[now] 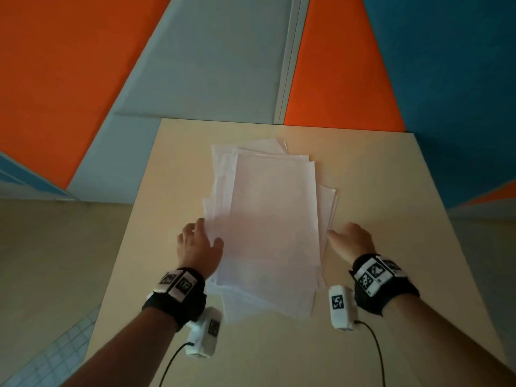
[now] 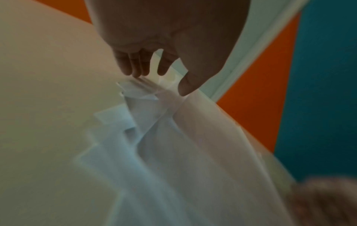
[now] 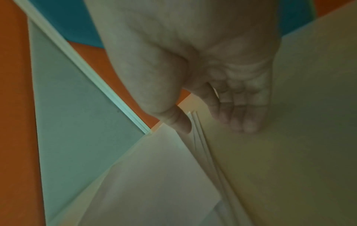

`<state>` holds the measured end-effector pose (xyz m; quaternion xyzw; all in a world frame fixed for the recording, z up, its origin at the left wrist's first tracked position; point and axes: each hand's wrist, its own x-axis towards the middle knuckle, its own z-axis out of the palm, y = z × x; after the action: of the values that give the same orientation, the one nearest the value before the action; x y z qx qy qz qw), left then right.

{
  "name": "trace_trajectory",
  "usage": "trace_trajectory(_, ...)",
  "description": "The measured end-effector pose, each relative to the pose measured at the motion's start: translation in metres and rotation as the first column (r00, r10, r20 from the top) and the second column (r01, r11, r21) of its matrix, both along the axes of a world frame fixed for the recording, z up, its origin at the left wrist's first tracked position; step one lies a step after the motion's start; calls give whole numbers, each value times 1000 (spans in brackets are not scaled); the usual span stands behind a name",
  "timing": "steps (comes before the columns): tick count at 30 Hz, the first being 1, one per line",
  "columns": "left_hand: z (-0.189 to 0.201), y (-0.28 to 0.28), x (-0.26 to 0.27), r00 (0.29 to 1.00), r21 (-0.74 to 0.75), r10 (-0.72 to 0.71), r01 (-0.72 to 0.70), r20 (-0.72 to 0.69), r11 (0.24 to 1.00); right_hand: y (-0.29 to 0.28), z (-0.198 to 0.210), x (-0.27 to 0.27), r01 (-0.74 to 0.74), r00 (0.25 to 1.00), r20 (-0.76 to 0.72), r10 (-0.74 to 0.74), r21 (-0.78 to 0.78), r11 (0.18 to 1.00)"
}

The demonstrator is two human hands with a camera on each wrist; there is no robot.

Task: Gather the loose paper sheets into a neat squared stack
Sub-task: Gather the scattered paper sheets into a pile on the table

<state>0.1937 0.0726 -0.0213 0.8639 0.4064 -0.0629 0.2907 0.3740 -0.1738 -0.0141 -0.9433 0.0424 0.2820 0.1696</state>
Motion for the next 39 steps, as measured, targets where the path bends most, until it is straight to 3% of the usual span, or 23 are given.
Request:
trace_trajectory(2, 7, 2, 10, 995, -98, 90, -93, -37, 991, 2, -2, -9, 59, 997, -47, -57, 54, 997)
trace_trajectory(6, 14, -2, 23, 991, -160, 113, -124, -77, 979, 20, -1, -13, 181, 982, -84, -167, 208, 961)
trace_trajectory(12, 17, 5, 22, 993, -262, 114, -118, -33, 958, 33, 1, -16, 152, 987, -103, -121, 379, 913)
trace_trajectory(19, 11, 3, 1, 989, -242, 104, -126, -102, 962, -3, 1, -39, 155, 981, -143, -131, 172, 973)
trace_trajectory(26, 9, -6, -4, 993, -200, 87, -101, -76, 975, 5, -4, -69, 267, 955, -217, -204, 321, 909)
trace_trajectory(31, 9, -5, -9, 993, -212, 31, -54, -112, 976, -1, -4, -67, 273, 941, -295, -168, 364, 890)
trace_trajectory(35, 17, 6, -2, 989, -234, 93, -117, -114, 965, 0, 17, -44, 167, 984, -105, -142, 303, 938)
trace_trajectory(39, 26, 19, 25, 985, -326, 155, -170, -73, 930, 14, 16, -3, 136, 991, -45, -129, 216, 967)
